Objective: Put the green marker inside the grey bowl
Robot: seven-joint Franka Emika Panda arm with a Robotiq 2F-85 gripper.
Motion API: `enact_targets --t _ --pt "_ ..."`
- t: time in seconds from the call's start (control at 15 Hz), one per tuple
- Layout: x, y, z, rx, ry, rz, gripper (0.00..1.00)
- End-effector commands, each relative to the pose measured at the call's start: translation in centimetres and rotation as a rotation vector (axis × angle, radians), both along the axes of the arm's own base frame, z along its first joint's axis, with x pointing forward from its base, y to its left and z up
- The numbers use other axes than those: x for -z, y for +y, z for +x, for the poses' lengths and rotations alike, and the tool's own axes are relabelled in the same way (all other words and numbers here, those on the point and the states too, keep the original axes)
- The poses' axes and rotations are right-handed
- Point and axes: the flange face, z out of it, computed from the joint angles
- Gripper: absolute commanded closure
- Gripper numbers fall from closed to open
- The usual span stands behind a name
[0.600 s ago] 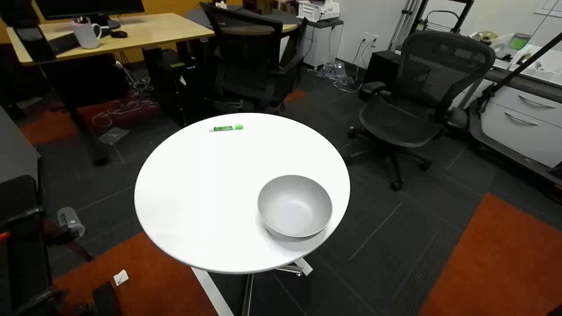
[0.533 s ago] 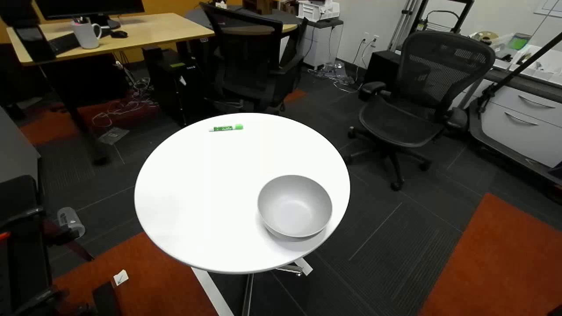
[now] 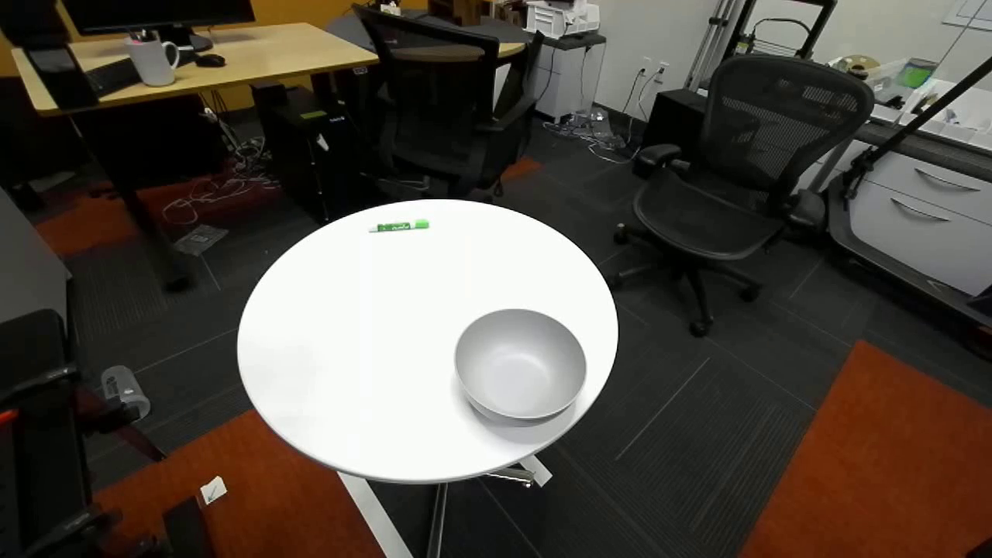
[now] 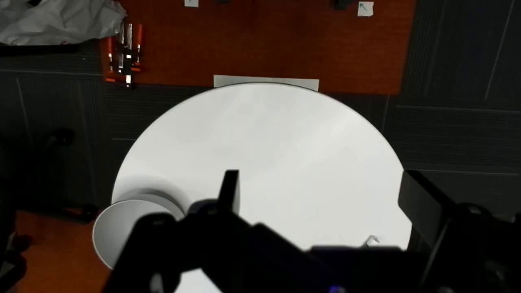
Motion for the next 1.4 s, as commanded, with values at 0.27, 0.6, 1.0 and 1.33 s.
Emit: enact_targets --t 0.27,0.6,1.0,1.33 --pt "0.5 0.6 0.5 0.002 0.003 0.029 0.00" --pt "4.1 6.7 4.0 0.041 0.033 0.058 0.00" --pt "10.0 14.9 8.7 0.291 -0.029 0.111 0.00" --pt "14.0 18.3 12.2 0.444 -0.081 0.127 0.00"
